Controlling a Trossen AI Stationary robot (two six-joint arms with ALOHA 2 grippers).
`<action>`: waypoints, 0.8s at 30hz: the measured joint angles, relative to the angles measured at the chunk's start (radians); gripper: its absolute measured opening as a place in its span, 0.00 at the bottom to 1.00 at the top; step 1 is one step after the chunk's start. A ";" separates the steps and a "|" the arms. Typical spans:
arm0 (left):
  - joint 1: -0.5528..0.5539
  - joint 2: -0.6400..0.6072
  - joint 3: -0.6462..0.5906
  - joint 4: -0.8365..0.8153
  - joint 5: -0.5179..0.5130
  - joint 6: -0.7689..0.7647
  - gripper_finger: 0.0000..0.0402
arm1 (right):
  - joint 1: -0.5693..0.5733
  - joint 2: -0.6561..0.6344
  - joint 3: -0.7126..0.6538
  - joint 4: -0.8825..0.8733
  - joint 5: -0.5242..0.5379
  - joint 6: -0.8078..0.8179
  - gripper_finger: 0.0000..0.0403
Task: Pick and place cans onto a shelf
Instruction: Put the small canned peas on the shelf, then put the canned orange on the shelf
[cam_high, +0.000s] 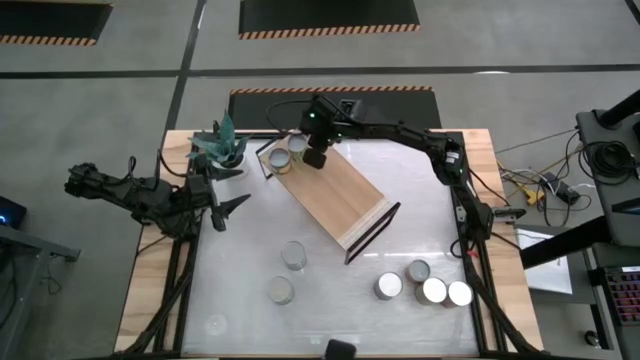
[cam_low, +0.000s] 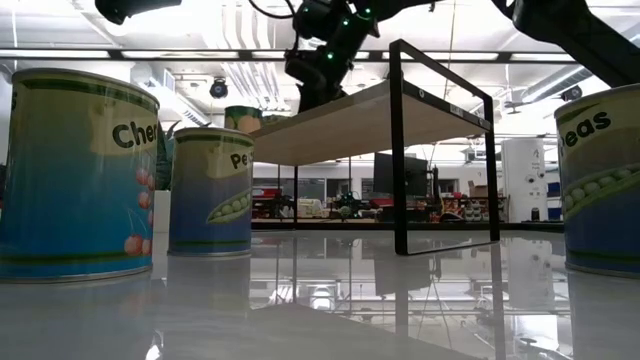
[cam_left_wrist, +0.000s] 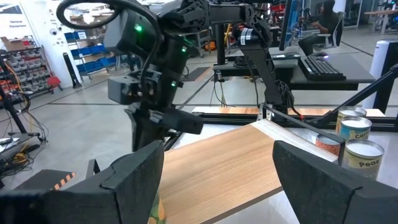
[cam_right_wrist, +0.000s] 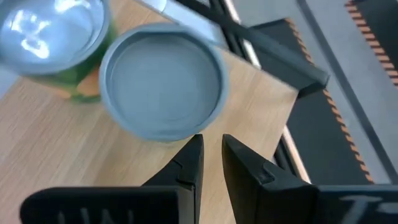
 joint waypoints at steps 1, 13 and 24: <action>0.000 0.000 0.000 0.000 0.000 0.000 0.70 | -0.002 0.000 0.000 0.009 0.000 -0.002 0.12; 0.000 0.000 0.000 0.000 0.000 0.000 0.70 | 0.016 -0.068 -0.001 -0.110 0.001 0.070 0.12; 0.000 0.006 0.000 0.005 0.000 -0.018 0.70 | 0.268 -0.171 -0.034 -0.225 -0.004 0.157 0.12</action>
